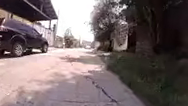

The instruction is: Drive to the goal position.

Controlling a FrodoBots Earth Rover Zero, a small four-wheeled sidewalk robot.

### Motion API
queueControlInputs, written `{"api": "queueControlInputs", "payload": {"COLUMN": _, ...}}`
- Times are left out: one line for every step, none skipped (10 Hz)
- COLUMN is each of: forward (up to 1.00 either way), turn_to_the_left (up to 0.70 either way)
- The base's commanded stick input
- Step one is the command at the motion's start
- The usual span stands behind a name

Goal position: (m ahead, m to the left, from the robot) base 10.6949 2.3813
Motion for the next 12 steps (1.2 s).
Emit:
{"api": "queueControlInputs", "payload": {"forward": 1.0, "turn_to_the_left": 0.0}}
{"api": "queueControlInputs", "payload": {"forward": 1.0, "turn_to_the_left": 0.0}}
{"api": "queueControlInputs", "payload": {"forward": 1.0, "turn_to_the_left": 0.0}}
{"api": "queueControlInputs", "payload": {"forward": 1.0, "turn_to_the_left": 0.0}}
{"api": "queueControlInputs", "payload": {"forward": 1.0, "turn_to_the_left": 0.0}}
{"api": "queueControlInputs", "payload": {"forward": 1.0, "turn_to_the_left": 0.0}}
{"api": "queueControlInputs", "payload": {"forward": 1.0, "turn_to_the_left": 0.0}}
{"api": "queueControlInputs", "payload": {"forward": 1.0, "turn_to_the_left": 0.0}}
{"api": "queueControlInputs", "payload": {"forward": 1.0, "turn_to_the_left": 0.39}}
{"api": "queueControlInputs", "payload": {"forward": 1.0, "turn_to_the_left": 0.4}}
{"api": "queueControlInputs", "payload": {"forward": 1.0, "turn_to_the_left": 0.04}}
{"api": "queueControlInputs", "payload": {"forward": 1.0, "turn_to_the_left": 0.03}}
